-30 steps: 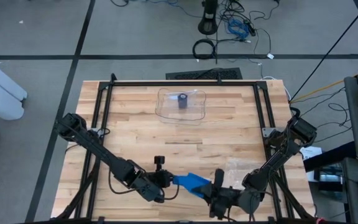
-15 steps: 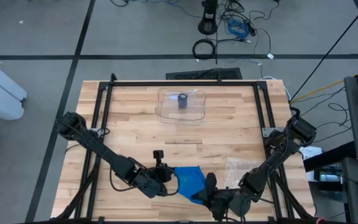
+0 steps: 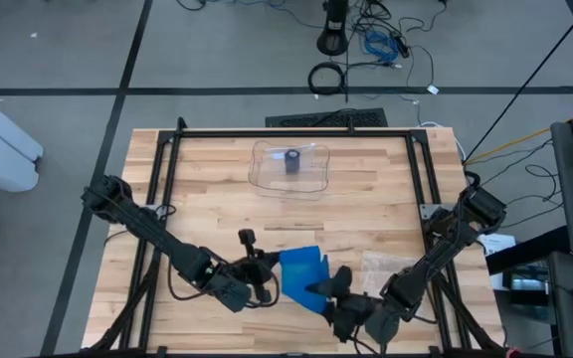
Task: Roll bandage
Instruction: Roll the blue bandage
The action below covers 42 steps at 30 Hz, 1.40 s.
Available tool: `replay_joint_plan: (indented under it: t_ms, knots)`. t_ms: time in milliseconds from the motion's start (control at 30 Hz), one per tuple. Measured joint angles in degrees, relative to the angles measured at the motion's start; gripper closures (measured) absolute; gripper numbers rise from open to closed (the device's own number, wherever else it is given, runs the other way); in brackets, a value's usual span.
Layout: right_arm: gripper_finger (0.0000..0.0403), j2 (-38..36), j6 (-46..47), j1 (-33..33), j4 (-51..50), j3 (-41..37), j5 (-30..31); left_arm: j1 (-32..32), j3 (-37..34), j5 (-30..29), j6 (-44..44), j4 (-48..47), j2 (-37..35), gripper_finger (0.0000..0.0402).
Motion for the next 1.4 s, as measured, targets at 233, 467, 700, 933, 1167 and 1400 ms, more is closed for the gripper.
replay_joint_plan:
  t_ms: [233, 467, 700, 933, 1167, 1400]
  knots:
    - [0.014, -0.08, -14.7, 1.49, 5.61, 0.04, 2.83, 0.05, 0.0, -4.48, 2.75, 1.48, 0.01, 0.0395]
    - [0.014, -0.41, -32.51, 2.65, 4.03, -0.02, 18.57, 0.1, 2.25, 2.34, -1.69, 2.77, 0.01, 0.0395]
    - [0.014, -0.46, -5.38, 2.77, 3.42, -0.02, 10.14, 0.34, 2.54, -8.48, 3.9, 4.01, 0.01, 0.0395]
    - [0.014, -0.42, 12.16, 1.88, -6.99, -0.04, 11.75, 0.08, 2.54, -17.21, 16.64, 9.97, 0.01, 0.0395]
    - [0.014, -0.42, 4.7, 1.04, -12.24, -0.07, 26.78, 0.13, 2.56, -16.27, 17.6, 11.74, -0.5, 0.0395]
    - [0.014, -0.42, -3.73, 1.0, -11.15, -0.07, 26.45, 1.23, 2.56, -15.48, 15.52, 11.67, -2.14, 0.0395]
